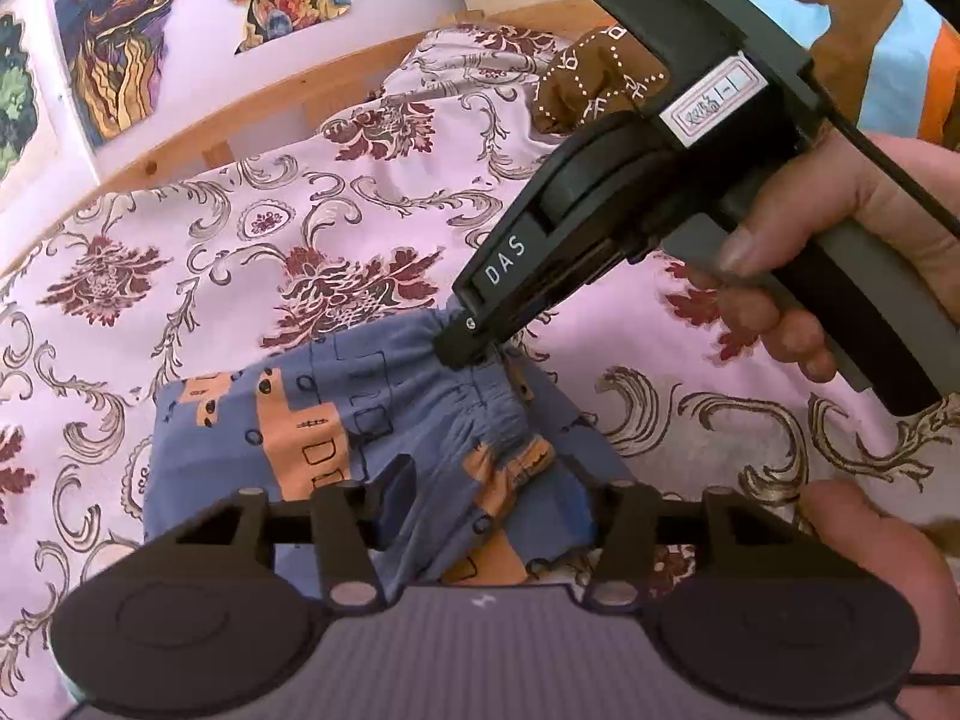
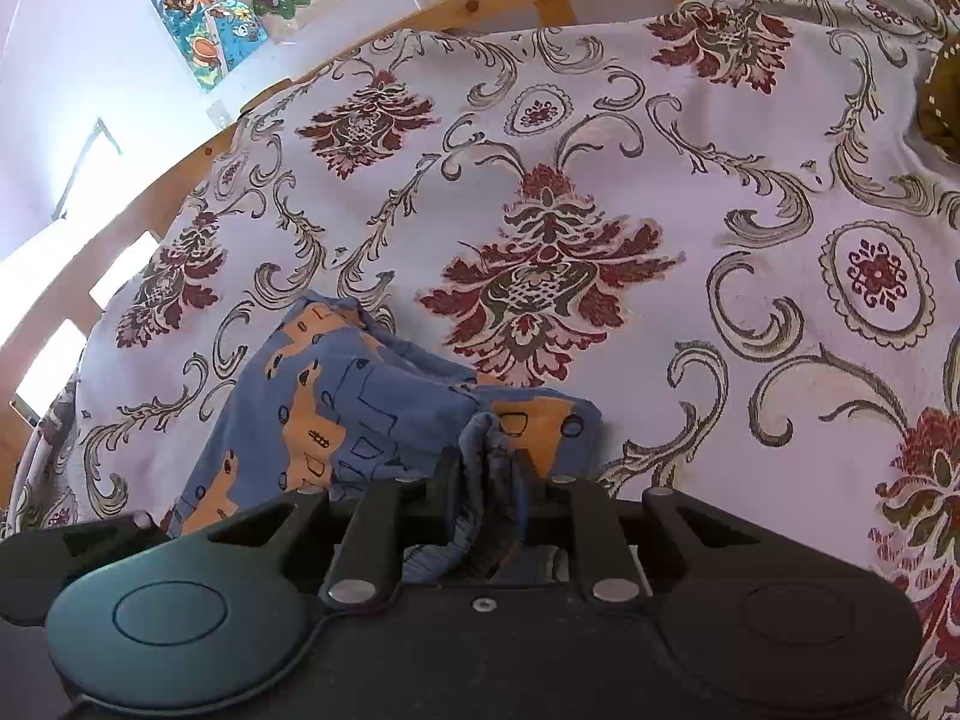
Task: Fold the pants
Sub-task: 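Grasp the waistband with the right gripper beside the left gripper while the left gripper holds it, then fold the waistband over toward the cuffs with both grippers and release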
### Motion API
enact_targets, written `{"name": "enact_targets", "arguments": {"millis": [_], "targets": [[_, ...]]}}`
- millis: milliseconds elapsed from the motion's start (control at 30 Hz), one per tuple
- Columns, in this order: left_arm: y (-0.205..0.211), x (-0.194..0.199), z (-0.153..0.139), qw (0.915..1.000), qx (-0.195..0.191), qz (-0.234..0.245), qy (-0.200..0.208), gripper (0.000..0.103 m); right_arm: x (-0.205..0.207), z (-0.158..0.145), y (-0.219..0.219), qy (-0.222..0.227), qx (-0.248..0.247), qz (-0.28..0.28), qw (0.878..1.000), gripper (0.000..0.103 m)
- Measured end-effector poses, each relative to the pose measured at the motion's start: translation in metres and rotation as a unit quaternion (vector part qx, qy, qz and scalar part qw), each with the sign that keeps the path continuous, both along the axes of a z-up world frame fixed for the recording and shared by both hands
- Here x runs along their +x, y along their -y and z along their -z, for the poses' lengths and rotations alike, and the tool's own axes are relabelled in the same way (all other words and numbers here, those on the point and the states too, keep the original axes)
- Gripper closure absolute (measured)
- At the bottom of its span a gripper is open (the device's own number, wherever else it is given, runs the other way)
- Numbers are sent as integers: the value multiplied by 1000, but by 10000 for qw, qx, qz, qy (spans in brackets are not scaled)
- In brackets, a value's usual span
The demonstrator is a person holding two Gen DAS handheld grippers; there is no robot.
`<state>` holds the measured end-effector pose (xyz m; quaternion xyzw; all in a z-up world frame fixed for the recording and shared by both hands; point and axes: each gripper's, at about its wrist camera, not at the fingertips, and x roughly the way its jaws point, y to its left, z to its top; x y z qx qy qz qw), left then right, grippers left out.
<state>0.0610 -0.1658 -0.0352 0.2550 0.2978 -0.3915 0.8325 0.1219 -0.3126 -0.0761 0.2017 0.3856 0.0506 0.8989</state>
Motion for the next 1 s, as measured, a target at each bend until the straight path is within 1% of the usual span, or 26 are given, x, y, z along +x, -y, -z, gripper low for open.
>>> {"name": "enact_targets", "arguments": {"millis": [33,67,100,167,200,267,367,433,533,600,633,667,700,733,767,800,833,867,900,933,967,1000], "targets": [[1,1,2,10000,47,-2,-29,47,0,0,0,-5,4,3,10000,84],[3,3,4,9999,114,-5,-93,53,0,1,0,-10,3,9,10000,84],[4,5,7,9997,208,-40,-155,69,0,1,0,-13,4,15,10000,84],[5,10,11,9992,327,-161,-184,81,0,1,0,-16,20,26,10000,84],[4,12,11,9991,290,-199,-252,88,0,0,0,-12,30,34,10000,85],[1,16,7,9987,157,-273,-391,95,-1,-2,0,-2,56,69,10000,88],[-4,14,-5,9989,-64,-223,-418,96,-5,-11,-1,74,26,109,9999,91],[-4,12,-9,9984,-179,-116,-515,96,-8,-16,-1,62,-26,150,9999,91],[-2,11,-7,9980,-182,-25,-606,96,-12,-18,5,27,16,247,9997,91],[0,14,-2,9976,-118,-23,-688,95,-11,-14,4,-49,-126,241,9996,88],[0,16,0,9970,-116,-34,-770,93,-10,-11,2,-127,-257,259,9993,78],[-1,17,1,9964,-124,-51,-837,87,-9,-7,-1,-198,-380,289,9987,69],[-4,19,-1,9957,-178,-91,-904,76,-9,-6,-2,-220,-485,357,9979,65],[-8,20,-3,9950,-241,-118,-965,67,-11,-5,-2,-200,-532,428,9975,58],[-14,21,-8,9938,-375,-137,-1036,47,-14,-7,-2,-134,-558,508,9971,49],[-22,22,-13,9926,-518,-157,-1089,32,-18,-10,-2,-34,-581,569,9967,43],[-28,24,-18,9917,-608,-190,-1114,28,-24,-14,-3,103,-663,641,9957,30],[-36,25,-24,9913,-668,-219,-1110,21,-27,-18,-5,222,-787,714,9941,19],[-42,28,-30,9917,-680,-257,-1064,13,-31,-21,-7,329,-917,786,9921,16],[-46,32,-35,9926,-651,-351,-965,10,-33,-23,-10,399,-1023,833,9905,11],[-50,37,-40,9935,-599,-484,-841,3,-35,-24,-15,453,-1156,860,9885,6],[-55,45,-45,9940,-541,-637,-704,0,-36,-24,-20,504,-1305,882,9862,5]]}}
